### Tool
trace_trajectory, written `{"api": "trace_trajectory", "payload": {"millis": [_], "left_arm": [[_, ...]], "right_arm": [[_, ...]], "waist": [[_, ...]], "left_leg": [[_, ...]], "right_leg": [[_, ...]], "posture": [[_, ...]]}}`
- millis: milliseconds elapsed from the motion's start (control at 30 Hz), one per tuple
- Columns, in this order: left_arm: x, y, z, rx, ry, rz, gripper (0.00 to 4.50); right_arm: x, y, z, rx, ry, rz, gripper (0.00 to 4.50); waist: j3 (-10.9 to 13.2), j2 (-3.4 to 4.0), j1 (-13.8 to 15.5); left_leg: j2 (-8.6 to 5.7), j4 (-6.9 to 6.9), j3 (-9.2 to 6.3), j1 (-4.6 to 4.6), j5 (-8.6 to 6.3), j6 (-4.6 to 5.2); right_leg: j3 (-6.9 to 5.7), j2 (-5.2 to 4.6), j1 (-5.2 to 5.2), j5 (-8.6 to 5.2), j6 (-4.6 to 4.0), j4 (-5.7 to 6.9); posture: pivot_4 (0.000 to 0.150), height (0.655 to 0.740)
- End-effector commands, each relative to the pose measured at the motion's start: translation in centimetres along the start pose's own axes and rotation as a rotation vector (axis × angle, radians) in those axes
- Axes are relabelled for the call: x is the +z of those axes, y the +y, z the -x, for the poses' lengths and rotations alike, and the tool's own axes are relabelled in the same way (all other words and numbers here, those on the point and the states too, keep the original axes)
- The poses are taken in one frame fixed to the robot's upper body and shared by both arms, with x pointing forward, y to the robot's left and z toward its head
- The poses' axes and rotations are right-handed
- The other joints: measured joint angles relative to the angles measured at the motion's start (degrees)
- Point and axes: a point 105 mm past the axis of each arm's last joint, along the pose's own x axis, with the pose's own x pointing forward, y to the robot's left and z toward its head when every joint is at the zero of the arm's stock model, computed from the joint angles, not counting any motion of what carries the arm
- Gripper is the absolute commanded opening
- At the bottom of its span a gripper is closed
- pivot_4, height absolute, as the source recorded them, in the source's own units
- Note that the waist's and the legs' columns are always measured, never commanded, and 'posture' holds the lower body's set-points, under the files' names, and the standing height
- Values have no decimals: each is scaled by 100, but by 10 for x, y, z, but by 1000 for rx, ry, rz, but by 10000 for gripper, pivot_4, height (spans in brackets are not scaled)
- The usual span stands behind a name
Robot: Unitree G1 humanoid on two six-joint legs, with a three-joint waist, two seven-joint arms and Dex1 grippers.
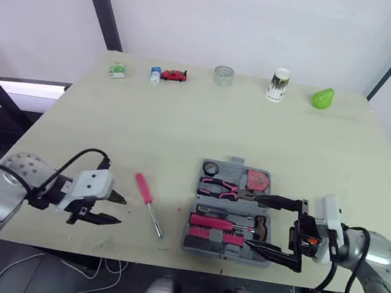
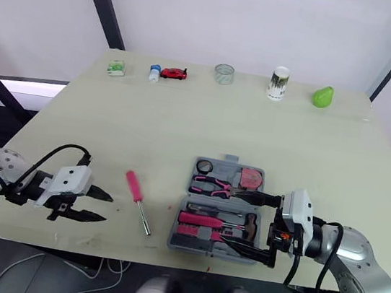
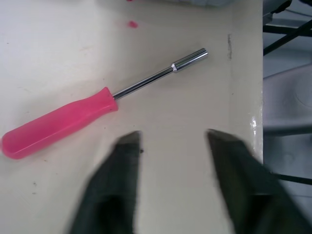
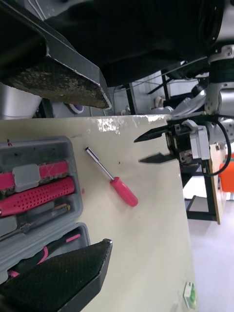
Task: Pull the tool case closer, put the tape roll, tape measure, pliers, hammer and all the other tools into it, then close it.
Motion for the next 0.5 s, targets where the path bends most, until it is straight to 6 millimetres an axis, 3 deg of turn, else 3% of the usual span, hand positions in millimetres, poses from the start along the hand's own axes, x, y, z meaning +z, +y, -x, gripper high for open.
{"api": "trace_trajectory", "payload": {"millis": [33,233,500], "left_arm": [[0,21,3,-38,57,-134,39870],[-7,43,-12,-152,133,-295,39870],[6,62,-37,-220,168,-461,39870]], "right_arm": [[9,1,-1,19,-27,36,45000],[11,7,-2,17,-27,44,45000],[11,14,5,-56,-5,49,45000]], "waist": [[0,2,80],[-2,2,73],[-3,-1,39]], "left_leg": [[-2,4,0,0,0,0],[-6,20,1,-6,0,0],[-5,20,-3,-9,0,0]], "right_leg": [[-1,2,0,0,0,2],[7,7,3,1,1,3],[9,10,2,2,2,4]], "posture": [[1500,7400],[1500,7400],[1500,7400]]}}
